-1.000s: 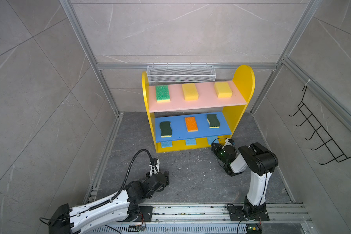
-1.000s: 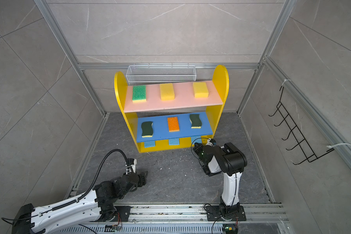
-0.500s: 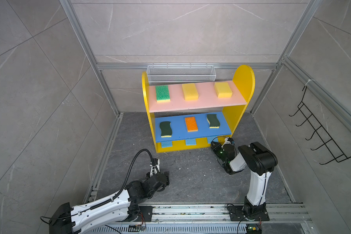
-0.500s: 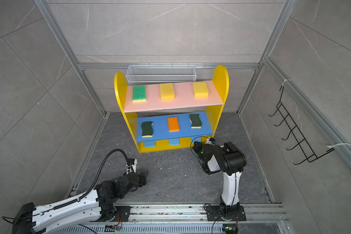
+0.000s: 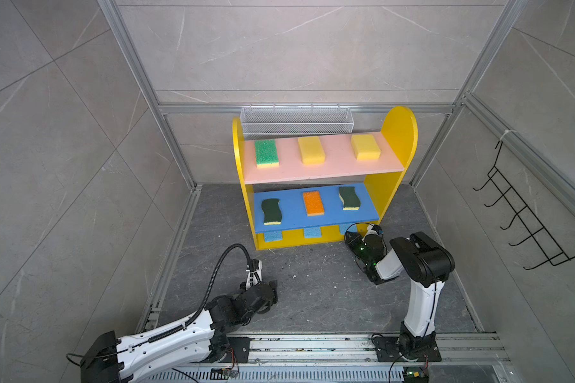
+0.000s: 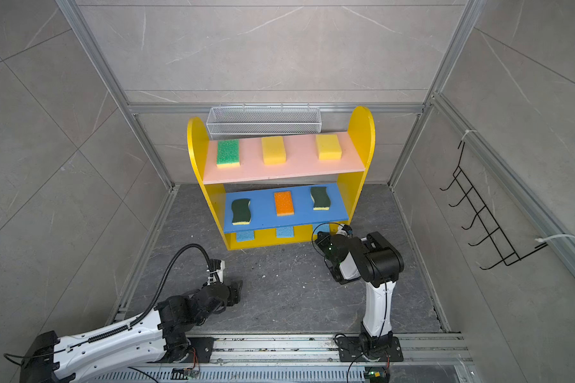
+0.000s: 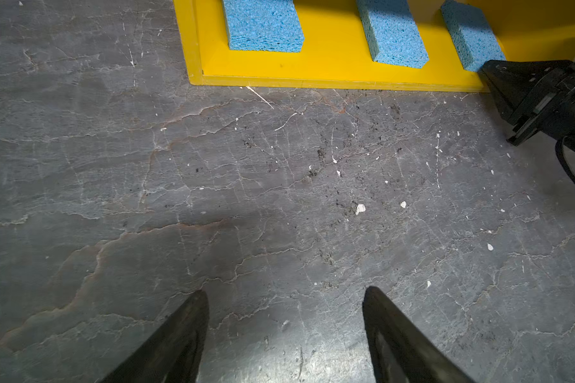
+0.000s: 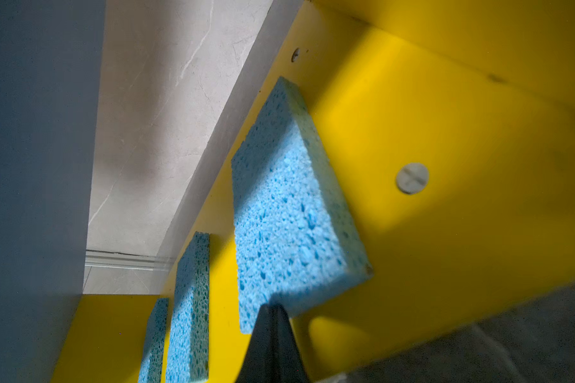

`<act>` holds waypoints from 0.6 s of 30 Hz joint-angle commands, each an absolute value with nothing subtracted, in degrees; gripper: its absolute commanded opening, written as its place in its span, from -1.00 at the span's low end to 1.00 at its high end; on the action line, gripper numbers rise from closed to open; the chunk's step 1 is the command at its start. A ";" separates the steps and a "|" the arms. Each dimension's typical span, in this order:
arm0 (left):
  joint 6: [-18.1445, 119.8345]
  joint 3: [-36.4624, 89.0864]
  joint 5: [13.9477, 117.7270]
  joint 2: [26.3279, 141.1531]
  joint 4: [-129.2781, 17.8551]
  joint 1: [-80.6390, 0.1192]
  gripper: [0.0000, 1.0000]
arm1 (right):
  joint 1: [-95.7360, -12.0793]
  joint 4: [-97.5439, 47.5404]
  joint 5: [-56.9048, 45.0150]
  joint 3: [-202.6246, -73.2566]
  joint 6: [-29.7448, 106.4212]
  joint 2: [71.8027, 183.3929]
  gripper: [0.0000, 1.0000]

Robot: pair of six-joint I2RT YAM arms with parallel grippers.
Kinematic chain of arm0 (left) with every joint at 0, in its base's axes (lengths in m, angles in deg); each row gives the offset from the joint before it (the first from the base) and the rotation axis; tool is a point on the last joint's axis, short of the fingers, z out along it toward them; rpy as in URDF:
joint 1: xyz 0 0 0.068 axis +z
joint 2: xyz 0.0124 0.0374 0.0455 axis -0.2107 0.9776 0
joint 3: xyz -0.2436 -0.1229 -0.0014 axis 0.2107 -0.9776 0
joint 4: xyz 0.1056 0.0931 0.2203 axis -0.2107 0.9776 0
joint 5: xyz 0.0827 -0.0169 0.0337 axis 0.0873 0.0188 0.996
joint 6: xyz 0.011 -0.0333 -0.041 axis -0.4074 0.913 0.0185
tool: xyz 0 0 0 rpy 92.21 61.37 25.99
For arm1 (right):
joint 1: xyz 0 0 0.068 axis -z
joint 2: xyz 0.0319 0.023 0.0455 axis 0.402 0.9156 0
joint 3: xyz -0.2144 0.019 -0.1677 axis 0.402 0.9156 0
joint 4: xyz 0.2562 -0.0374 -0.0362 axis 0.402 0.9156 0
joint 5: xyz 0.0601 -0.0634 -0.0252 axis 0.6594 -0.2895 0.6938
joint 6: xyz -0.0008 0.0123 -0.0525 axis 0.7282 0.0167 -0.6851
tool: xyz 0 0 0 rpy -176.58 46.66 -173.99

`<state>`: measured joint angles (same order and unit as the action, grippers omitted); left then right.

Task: Arrange cleaning sponges on a shelf
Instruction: Place the cleaning sponge at the shelf.

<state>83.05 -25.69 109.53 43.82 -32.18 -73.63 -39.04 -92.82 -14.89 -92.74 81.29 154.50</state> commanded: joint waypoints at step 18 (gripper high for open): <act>81.79 -22.42 111.64 45.56 -33.23 -73.51 0.51 | -38.61 -88.55 -16.81 -89.97 79.58 147.54 -1.00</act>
<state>83.03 -24.62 109.60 45.28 -32.13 -73.63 -38.82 -89.52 -15.75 -91.32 80.72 149.73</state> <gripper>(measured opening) 0.755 0.047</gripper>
